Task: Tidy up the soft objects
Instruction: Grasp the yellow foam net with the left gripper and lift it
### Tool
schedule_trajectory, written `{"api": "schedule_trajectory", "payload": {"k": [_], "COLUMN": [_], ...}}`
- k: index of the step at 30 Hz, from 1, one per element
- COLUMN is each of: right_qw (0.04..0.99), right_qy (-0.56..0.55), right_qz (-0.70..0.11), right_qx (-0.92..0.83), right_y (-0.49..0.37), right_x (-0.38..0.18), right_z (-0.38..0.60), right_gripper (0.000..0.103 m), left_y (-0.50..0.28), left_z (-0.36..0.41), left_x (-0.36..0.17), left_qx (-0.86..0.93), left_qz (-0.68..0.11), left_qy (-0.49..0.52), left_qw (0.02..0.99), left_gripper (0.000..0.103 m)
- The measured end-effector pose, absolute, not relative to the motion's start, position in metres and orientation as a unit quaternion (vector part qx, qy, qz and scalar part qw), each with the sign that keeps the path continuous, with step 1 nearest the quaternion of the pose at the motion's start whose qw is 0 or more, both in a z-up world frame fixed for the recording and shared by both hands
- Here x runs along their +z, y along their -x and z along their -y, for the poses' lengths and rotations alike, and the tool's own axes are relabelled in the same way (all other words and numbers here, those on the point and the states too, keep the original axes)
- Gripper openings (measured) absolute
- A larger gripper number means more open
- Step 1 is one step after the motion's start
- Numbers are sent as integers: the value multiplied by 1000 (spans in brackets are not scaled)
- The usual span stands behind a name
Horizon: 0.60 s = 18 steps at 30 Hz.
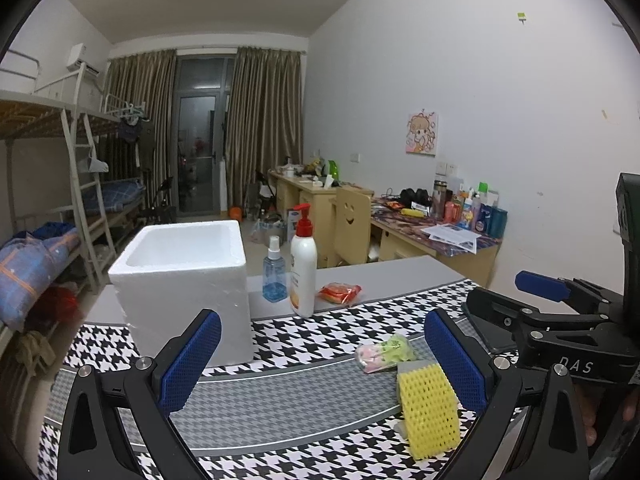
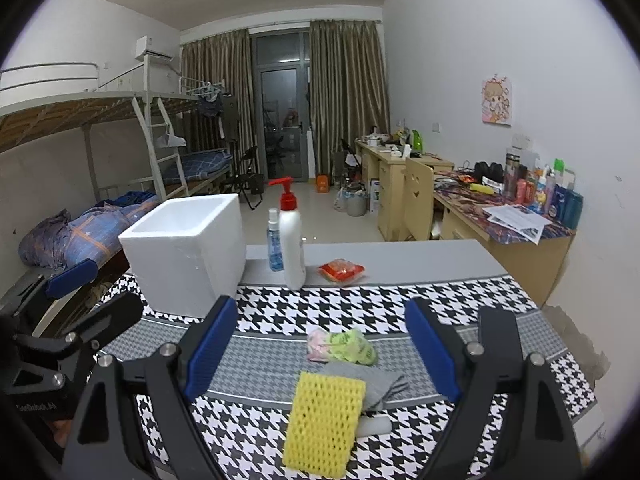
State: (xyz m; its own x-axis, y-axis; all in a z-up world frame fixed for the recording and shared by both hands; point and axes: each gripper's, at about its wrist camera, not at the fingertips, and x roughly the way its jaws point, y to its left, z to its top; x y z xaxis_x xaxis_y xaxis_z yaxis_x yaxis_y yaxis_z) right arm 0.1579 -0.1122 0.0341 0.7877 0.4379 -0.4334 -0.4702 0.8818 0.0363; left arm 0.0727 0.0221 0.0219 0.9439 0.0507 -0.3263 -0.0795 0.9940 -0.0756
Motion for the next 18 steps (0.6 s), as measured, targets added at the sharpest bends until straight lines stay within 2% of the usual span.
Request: {"api": "schedule_trajectory", "payload": {"k": [18], "right_qw": [950], "right_qy": [8], "right_qz": [-243], "right_qx": [195], "right_y": [-167], "right_x": [1], "right_z": [151], "right_gripper": [89], "left_y": [-96], "left_z": [5], "left_x": [-18], "left_qx": [10], "left_qz": [-212], "left_qy": [44], "left_qw": [976], "left_gripper": [102]}}
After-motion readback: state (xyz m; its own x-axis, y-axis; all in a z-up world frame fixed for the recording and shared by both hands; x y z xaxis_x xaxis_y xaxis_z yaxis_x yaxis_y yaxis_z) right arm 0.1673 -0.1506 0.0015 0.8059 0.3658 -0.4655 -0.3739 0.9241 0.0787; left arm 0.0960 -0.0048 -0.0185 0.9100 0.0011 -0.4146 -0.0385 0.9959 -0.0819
